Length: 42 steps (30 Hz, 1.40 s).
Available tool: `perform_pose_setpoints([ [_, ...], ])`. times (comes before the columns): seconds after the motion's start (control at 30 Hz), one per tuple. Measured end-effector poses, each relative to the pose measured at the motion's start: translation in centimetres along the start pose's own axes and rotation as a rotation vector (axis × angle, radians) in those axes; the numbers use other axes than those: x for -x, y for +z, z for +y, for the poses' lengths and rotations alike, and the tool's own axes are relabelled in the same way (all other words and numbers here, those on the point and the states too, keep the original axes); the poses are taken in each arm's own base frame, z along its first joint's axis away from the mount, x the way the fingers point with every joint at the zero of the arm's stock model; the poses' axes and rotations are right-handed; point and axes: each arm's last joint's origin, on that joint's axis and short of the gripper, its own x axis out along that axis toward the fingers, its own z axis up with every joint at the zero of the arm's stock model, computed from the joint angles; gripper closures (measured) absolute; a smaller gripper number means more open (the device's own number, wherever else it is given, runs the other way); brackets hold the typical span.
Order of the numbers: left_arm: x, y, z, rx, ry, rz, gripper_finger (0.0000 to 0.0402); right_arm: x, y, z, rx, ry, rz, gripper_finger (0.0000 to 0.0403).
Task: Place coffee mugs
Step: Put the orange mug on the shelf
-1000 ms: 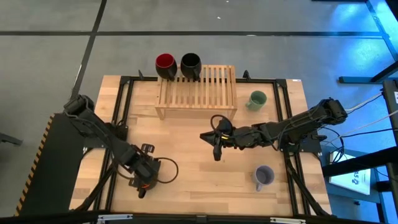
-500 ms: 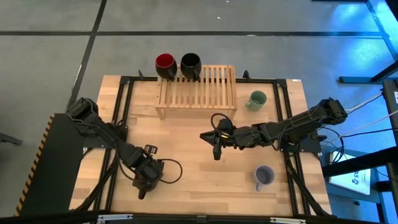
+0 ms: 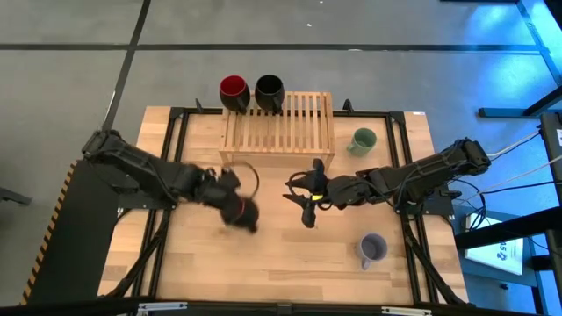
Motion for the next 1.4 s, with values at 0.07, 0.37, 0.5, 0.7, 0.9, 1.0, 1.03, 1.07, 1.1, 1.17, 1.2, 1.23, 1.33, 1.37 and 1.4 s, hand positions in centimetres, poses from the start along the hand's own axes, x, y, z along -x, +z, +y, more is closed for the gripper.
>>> perform_pose_setpoints([
  [0.07, 0.1, 1.0, 1.0, 0.094, 0.039, -0.062, 0.0387, 0.1, 0.2, 0.0, 0.049, -0.005, -0.006, 0.0226],
  [0.37, 0.0, 3.7, 3.3, 0.270, 0.106, -0.178, 0.0386, -2.2, -1.6, 1.6, 0.210, -0.078, -0.011, 0.0216],
  [0.5, 0.0, 4.2, 3.0, 0.303, 0.062, -0.209, 0.0385, -4.2, -3.2, 2.5, 0.269, -0.137, -0.018, 0.0227],
  [0.7, 0.1, 3.9, 2.6, 0.299, 0.046, -0.207, 0.0385, -6.2, -3.8, 3.0, 0.301, -0.196, 0.019, 0.0237],
  [0.9, 0.1, 3.8, 2.5, 0.287, 0.042, -0.205, 0.0384, -8.0, -3.1, 3.3, 0.291, -0.232, 0.017, 0.0239],
  [1.0, 0.2, 3.7, 2.4, 0.260, 0.044, -0.208, 0.0384, -8.7, -3.2, 3.1, 0.268, -0.245, 0.045, 0.0251],
  [1.03, 0.2, 3.6, 2.4, 0.253, 0.046, -0.204, 0.0384, -8.8, -3.2, 3.1, 0.263, -0.243, 0.051, 0.0259],
  [1.07, 0.2, 3.5, 2.3, 0.251, 0.045, -0.202, 0.0384, -8.8, -3.2, 3.2, 0.261, -0.243, 0.053, 0.0271],
  [1.1, 0.2, 3.5, 2.3, 0.248, 0.041, -0.203, 0.0384, -8.7, -3.2, 3.2, 0.260, -0.243, 0.051, 0.0285],
  [1.17, 0.2, 3.5, 2.2, 0.243, 0.036, -0.206, 0.0384, -8.7, -3.2, 3.3, 0.258, -0.243, 0.047, 0.0322],
  [1.2, 0.2, 3.5, 2.2, 0.241, 0.034, -0.204, 0.0383, -8.7, -3.2, 3.3, 0.270, -0.237, 0.051, 0.0344],
  [1.23, 0.2, 3.5, 2.1, 0.235, 0.030, -0.198, 0.0383, -8.7, -3.2, 3.4, 0.275, -0.233, 0.052, 0.0359],
  [1.33, 0.2, 3.5, 2.1, 0.213, 0.027, -0.197, 0.0379, -8.8, -3.3, 3.4, 0.273, -0.230, 0.054, 0.0358],
  [1.37, 0.2, 3.5, 2.1, 0.206, 0.026, -0.196, 0.0375, -8.8, -3.3, 3.4, 0.264, -0.229, 0.052, 0.0358],
  [1.4, 0.2, 3.5, 2.1, 0.197, 0.026, -0.196, 0.0370, -8.8, -3.2, 3.4, 0.250, -0.230, 0.050, 0.0358],
])
